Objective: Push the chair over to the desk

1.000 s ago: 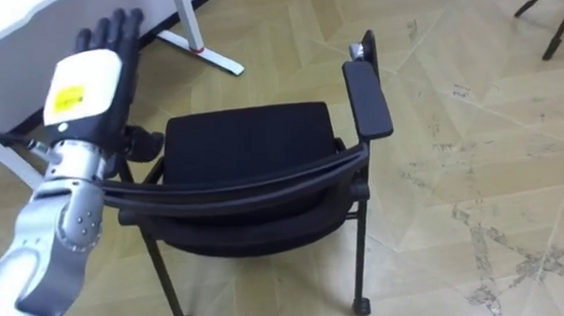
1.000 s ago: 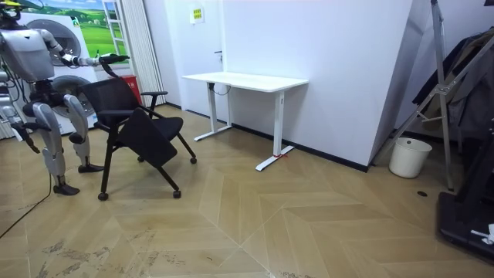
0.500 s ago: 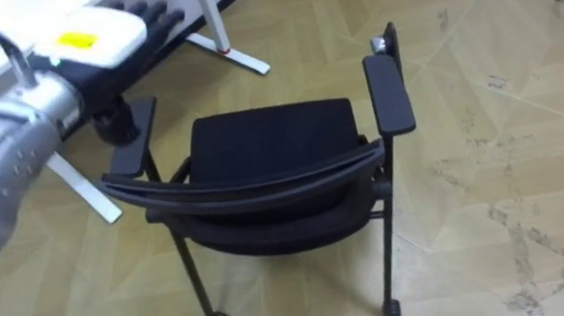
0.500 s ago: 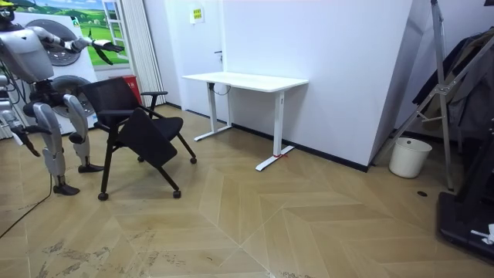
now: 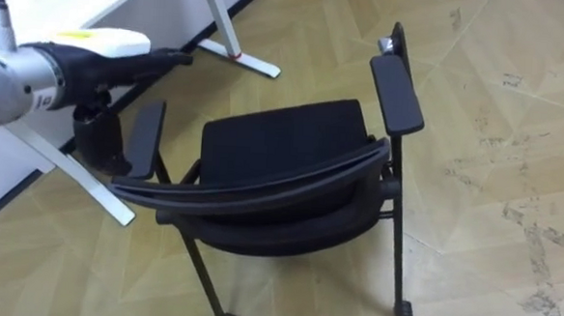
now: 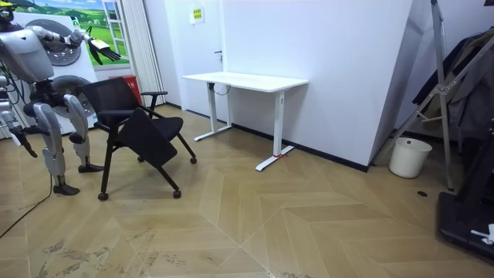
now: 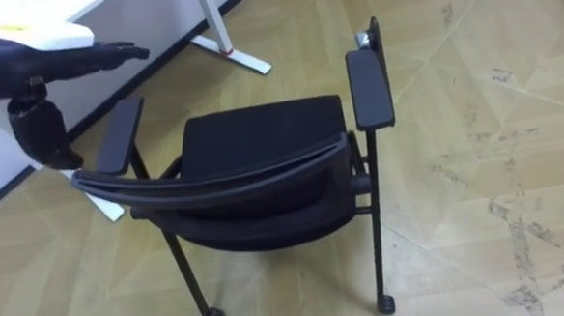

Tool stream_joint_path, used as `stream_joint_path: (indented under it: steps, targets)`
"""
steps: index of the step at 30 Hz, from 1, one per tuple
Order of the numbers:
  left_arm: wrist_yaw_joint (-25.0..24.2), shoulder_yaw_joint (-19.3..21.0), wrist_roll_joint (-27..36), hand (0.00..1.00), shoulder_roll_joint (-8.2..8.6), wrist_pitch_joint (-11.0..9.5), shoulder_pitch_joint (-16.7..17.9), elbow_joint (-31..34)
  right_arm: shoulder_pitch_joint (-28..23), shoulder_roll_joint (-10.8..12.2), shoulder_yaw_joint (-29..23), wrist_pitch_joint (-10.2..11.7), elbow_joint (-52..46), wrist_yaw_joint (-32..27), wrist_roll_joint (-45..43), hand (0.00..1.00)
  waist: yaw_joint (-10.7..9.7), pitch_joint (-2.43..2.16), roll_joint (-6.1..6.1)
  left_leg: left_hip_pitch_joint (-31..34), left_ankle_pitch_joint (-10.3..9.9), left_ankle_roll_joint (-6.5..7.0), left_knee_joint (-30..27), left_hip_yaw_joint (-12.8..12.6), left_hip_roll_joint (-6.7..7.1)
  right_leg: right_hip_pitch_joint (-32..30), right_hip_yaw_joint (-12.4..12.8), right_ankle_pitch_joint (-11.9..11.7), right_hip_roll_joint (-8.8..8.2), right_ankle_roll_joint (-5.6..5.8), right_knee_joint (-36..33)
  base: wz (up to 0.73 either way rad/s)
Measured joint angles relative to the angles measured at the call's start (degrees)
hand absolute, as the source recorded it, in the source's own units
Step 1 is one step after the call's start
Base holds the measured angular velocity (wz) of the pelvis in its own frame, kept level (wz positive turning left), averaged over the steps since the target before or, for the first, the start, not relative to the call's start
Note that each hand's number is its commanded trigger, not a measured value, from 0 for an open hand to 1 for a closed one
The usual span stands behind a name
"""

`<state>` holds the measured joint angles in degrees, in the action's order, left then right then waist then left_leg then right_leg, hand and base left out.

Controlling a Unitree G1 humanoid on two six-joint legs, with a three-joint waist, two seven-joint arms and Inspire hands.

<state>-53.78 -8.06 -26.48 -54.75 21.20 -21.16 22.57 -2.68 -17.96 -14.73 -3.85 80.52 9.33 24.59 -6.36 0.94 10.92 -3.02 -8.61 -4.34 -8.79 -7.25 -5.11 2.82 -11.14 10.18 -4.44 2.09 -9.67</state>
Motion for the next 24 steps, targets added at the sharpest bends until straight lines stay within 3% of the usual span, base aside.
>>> stream_joint_path:
  steps: [9,12,13,14,17,20,24]
  targets:
    - [-4.5,0.0,0.0,0.00,0.01,1.8,-0.3,0.1,-0.7,0.0,0.1,0.0,-0.2,-0.5,0.0,0.00,0.4,-0.49,0.67,0.8,0.0,0.00,-0.8,0.2,0.00,0.0,-0.3,0.0,-0.05,0.01,0.0,0.01]
    - [-4.6,-0.2,0.0,0.00,0.01,1.9,-0.3,0.1,-0.8,-0.2,0.6,0.0,-0.2,-0.4,0.1,0.00,0.0,-0.42,0.58,0.5,0.0,0.00,-0.7,1.0,0.01,0.3,-0.2,0.0,-0.05,0.01,-0.2,0.01]
    - [-4.6,-0.7,-0.1,0.00,0.01,2.1,-0.3,0.0,-0.8,-0.3,1.1,0.0,-0.2,-0.4,0.1,0.00,-0.3,-0.08,0.11,0.4,0.0,0.00,-0.7,1.2,0.03,0.3,-0.1,0.0,-0.05,0.00,-0.3,0.04]
    - [-4.6,-1.1,-0.1,0.00,0.01,2.2,-0.3,0.0,-0.8,-0.3,1.2,0.0,-0.2,-0.4,0.1,0.00,-0.4,-0.07,0.10,0.4,0.0,0.00,-0.7,1.2,0.03,0.3,-0.1,0.0,-0.05,0.00,-0.4,0.00]
    - [-4.6,-1.4,-0.1,0.00,0.24,2.3,1.8,-0.1,-0.6,-0.2,2.6,-0.2,-0.4,-0.3,0.1,0.00,-1.4,0.04,-0.06,0.3,0.0,0.01,-0.6,1.2,0.03,0.3,-0.1,0.0,-0.05,0.00,-0.5,0.00]
    - [-4.4,-3.4,-0.1,0.00,2.61,2.5,3.5,-1.0,-0.4,-0.2,4.6,-1.0,-0.3,-0.6,0.2,0.00,-2.1,0.36,-0.49,0.0,0.0,0.01,-0.2,1.0,0.06,0.4,-0.1,0.0,-0.05,0.00,-0.4,0.00]
    - [-2.8,-4.6,-0.1,0.00,8.18,2.1,7.9,-5.8,1.0,0.1,5.1,-1.0,-0.1,-1.4,0.9,0.00,-4.3,1.17,-1.62,0.0,0.0,0.01,0.1,0.9,0.07,0.2,0.0,0.0,-0.02,0.00,-0.3,0.01]
